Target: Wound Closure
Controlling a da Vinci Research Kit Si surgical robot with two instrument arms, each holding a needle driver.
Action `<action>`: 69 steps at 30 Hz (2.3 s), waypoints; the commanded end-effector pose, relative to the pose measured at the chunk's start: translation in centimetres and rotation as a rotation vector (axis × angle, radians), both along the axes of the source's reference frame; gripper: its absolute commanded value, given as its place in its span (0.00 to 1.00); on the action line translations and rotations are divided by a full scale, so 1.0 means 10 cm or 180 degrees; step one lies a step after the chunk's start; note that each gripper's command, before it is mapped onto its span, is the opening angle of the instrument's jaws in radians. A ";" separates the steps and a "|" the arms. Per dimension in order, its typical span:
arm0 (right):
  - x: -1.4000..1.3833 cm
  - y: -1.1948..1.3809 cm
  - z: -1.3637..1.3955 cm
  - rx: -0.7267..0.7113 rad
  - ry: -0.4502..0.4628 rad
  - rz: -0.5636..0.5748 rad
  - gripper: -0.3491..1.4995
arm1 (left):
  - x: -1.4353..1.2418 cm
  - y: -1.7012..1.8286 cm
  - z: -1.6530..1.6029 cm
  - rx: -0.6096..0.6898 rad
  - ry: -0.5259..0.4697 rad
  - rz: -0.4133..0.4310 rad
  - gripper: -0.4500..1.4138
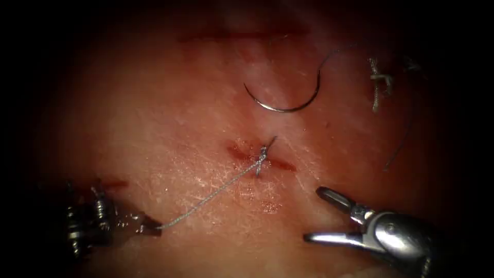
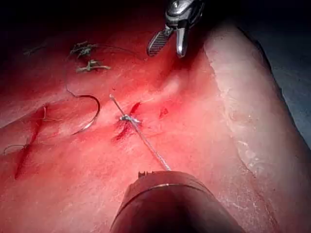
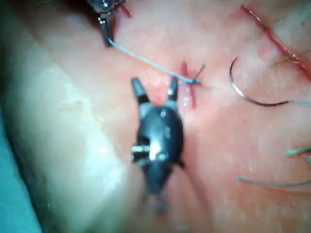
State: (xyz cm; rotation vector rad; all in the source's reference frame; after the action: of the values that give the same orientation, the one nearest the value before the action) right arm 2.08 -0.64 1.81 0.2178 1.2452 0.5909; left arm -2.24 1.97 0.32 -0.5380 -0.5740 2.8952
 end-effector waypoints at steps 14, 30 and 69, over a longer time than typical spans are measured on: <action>0.073 0.028 0.024 -0.0735 -0.0349 -0.0251 0.95 | -0.022 0.080 -0.048 -0.0246 -0.0260 -0.0136 0.00; 0.134 0.053 0.061 -0.1317 -0.0629 -0.0156 0.99 | -0.038 0.086 -0.079 -0.0342 -0.0293 -0.0189 0.00; 0.179 0.053 0.083 -0.1384 -0.0532 -0.0294 0.97 | -0.043 0.081 -0.084 -0.0292 -0.0361 -0.0232 0.00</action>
State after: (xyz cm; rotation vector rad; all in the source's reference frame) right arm 3.79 -0.09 2.59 -0.1359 1.1630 0.2420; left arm -2.61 2.76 -0.57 -0.7223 -0.4313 2.8451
